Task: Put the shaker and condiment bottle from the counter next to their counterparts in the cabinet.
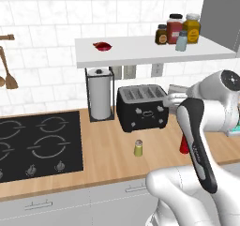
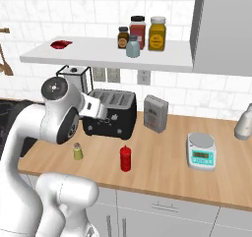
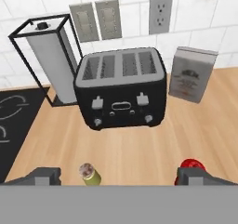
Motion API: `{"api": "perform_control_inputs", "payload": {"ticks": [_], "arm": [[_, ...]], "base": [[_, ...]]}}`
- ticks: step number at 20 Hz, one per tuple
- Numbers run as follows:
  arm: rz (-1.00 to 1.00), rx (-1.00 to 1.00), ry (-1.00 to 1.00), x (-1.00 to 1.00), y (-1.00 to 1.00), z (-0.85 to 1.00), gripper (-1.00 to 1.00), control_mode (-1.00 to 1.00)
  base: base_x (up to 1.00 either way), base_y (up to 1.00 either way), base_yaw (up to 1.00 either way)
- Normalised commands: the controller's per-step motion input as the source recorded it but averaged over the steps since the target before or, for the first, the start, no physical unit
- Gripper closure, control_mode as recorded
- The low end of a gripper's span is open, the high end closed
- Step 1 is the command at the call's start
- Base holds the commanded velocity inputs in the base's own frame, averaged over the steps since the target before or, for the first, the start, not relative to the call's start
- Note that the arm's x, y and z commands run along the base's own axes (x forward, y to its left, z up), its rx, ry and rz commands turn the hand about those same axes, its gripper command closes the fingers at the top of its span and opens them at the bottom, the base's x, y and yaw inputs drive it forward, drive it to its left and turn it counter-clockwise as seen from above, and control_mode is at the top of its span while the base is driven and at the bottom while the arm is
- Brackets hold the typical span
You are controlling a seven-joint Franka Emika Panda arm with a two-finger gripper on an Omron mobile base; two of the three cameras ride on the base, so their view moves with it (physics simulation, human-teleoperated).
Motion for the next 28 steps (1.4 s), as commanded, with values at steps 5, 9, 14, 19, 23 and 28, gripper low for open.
{"api": "perform_control_inputs", "payload": {"ticks": [5,9,14,19,23,28], "arm": [[0.09,0.04,0.00,-0.08,-0.21,0.00,-1.00,-1.00],[0.12,0.05,0.00,-0.23,-0.20,0.00,-1.00,-1.00],[0.14,0.04,0.00,-0.26,-0.21,0.00,-1.00,-1.00],[0.15,0.02,-0.04,-0.24,-0.16,0.00,-1.00,-1.00],[0.13,0.01,-0.07,-0.27,-0.04,0.00,-1.00,-1.00],[0.14,0.00,-0.06,-0.15,-0.03,0.00,-1.00,-1.00]], "base": [[0.00,0.00,0.00],[0.00,0.00,0.00],[0.00,0.00,0.00],[0.00,0.00,0.00],[0.00,0.00,0.00],[0.00,0.00,0.00]]}}
